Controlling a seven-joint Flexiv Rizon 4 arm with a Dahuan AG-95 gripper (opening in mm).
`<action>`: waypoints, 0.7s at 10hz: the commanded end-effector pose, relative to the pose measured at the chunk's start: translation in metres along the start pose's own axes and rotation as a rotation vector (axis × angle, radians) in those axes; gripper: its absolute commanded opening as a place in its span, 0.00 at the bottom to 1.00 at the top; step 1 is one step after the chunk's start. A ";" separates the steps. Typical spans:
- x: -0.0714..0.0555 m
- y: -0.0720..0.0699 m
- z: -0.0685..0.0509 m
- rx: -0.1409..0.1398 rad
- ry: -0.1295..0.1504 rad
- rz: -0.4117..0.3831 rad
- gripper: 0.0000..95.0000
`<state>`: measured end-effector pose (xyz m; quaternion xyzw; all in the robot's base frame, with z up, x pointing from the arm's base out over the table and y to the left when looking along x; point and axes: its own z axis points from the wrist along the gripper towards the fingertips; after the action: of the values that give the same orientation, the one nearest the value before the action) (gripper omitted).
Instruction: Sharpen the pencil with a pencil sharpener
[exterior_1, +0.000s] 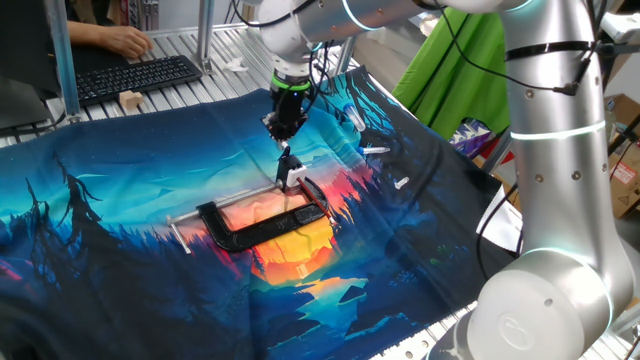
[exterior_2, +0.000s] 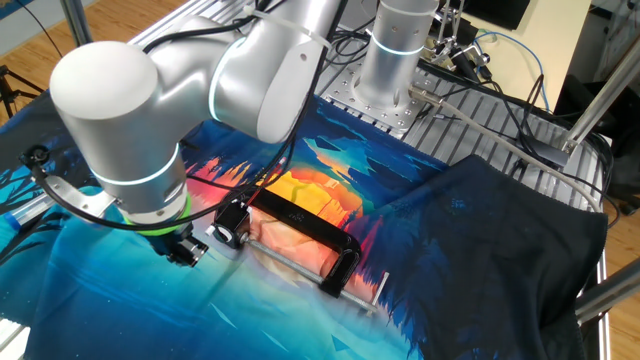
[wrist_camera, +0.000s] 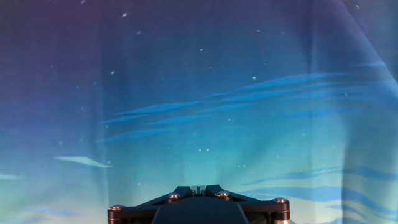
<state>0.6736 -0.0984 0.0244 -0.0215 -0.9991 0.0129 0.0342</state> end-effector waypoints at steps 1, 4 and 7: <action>0.001 0.000 0.000 0.003 0.002 -0.104 0.00; 0.002 -0.014 0.004 -0.010 0.000 -0.137 0.00; 0.005 -0.028 0.006 -0.013 -0.001 -0.155 0.00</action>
<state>0.6677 -0.1269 0.0192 0.0549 -0.9979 0.0034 0.0348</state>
